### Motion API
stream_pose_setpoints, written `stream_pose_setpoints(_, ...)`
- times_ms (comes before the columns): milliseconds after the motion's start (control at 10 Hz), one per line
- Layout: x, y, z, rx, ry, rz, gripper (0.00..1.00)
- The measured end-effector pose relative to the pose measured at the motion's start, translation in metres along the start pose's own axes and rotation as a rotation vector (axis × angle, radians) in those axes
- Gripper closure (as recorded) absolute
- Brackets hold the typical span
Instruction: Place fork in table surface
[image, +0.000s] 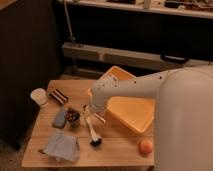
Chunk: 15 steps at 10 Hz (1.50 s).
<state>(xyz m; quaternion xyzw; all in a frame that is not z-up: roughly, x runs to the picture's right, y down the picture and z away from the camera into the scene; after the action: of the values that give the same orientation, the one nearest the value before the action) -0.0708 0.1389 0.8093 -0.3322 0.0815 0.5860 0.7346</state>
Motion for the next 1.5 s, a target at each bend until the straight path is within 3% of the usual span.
stream_pose_setpoints(200, -0.001, 0.006, 0.000, -0.017, 0.001, -0.012, 0.73)
stream_pose_setpoints(400, 0.005, 0.011, -0.006, -0.025, 0.003, -0.015, 0.74)
stream_pose_setpoints(600, 0.010, 0.017, -0.007, -0.019, -0.003, -0.045, 0.57)
stream_pose_setpoints(800, 0.007, 0.008, -0.001, -0.008, -0.012, -0.085, 0.34)
stream_pose_setpoints(1000, -0.001, 0.004, 0.013, -0.004, -0.014, -0.116, 0.20)
stream_pose_setpoints(1500, -0.027, -0.002, 0.027, 0.006, -0.027, -0.143, 0.20)
